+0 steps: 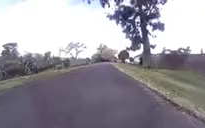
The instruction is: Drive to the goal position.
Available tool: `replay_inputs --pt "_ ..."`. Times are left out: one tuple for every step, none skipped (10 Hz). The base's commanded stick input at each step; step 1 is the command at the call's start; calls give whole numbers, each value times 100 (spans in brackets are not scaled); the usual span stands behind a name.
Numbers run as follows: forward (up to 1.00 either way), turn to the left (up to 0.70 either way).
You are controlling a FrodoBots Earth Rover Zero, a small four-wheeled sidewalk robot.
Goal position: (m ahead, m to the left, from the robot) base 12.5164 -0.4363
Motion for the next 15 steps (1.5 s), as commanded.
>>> replay_inputs --pt "85 0" --pt "85 0" --pt "85 0" --pt "85 0" --pt "85 -31" --pt "85 -34" --pt "85 -34" --pt "85 -34" --pt "85 -18" --pt "85 0" --pt "85 0" --pt "85 0" --pt "85 0" --pt "85 0" --pt "85 0"
